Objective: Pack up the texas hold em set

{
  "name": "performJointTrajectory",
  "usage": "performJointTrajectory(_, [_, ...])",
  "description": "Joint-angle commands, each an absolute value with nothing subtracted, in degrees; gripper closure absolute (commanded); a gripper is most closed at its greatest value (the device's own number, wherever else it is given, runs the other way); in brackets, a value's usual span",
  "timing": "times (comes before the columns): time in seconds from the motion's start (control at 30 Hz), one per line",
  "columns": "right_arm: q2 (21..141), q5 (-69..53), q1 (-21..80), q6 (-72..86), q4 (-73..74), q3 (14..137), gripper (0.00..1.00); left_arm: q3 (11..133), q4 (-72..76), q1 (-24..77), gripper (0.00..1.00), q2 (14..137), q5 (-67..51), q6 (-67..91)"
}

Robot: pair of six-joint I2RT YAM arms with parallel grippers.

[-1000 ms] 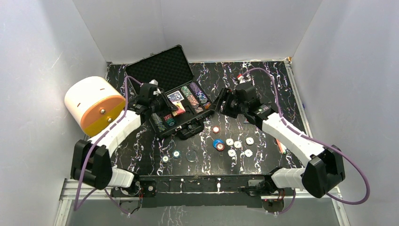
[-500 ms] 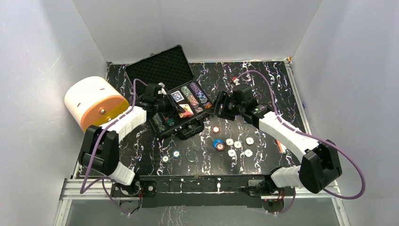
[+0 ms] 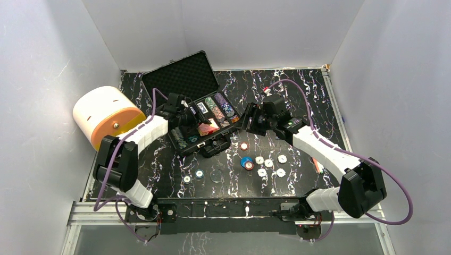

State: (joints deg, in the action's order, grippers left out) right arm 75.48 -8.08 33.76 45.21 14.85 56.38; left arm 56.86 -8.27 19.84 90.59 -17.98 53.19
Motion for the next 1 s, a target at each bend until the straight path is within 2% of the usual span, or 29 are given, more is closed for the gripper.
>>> performJointTrajectory(0.0, [74.8, -7.8, 33.9, 44.9, 13.5, 57.2, 0.25, 66.5, -24.0, 20.0, 0.20, 89.5, -10.0, 46.8])
performJointTrajectory(0.07, [74.6, -8.0, 33.9, 45.1, 13.3, 56.9, 0.25, 68.6, -29.0, 20.5, 0.08, 88.4, -3.7, 45.1])
performJointTrajectory(0.2, [74.2, -8.1, 33.9, 45.9, 12.5, 56.3, 0.25, 67.5, -31.1, 20.6, 0.05, 85.6, 0.1, 45.0])
performJointTrajectory(0.27, [74.3, -8.1, 33.9, 46.0, 12.5, 56.6, 0.25, 66.3, -30.0, 20.6, 0.10, 84.7, -0.8, 45.4])
performJointTrajectory(0.37, [74.3, -7.9, 33.9, 46.2, 12.6, 56.7, 0.26, 64.5, -27.1, 20.6, 0.28, 84.7, -4.0, 45.7])
performJointTrajectory(0.5, [73.9, -7.8, 33.9, 46.2, 12.8, 56.4, 0.30, 63.7, -23.7, 20.6, 0.45, 86.3, -8.4, 46.2])
performJointTrajectory(0.57, [73.8, -7.7, 33.9, 46.3, 12.9, 56.2, 0.30, 64.0, -23.5, 20.6, 0.47, 87.6, -8.6, 46.3])
performJointTrajectory(0.7, [73.7, -7.3, 33.9, 46.1, 13.1, 55.8, 0.30, 64.1, -23.7, 20.6, 0.44, 89.6, -8.3, 48.6])
performJointTrajectory(0.97, [75.8, -7.8, 34.0, 45.8, 13.4, 57.2, 0.31, 63.6, -21.3, 20.6, 0.62, 92.9, -9.8, 49.5])
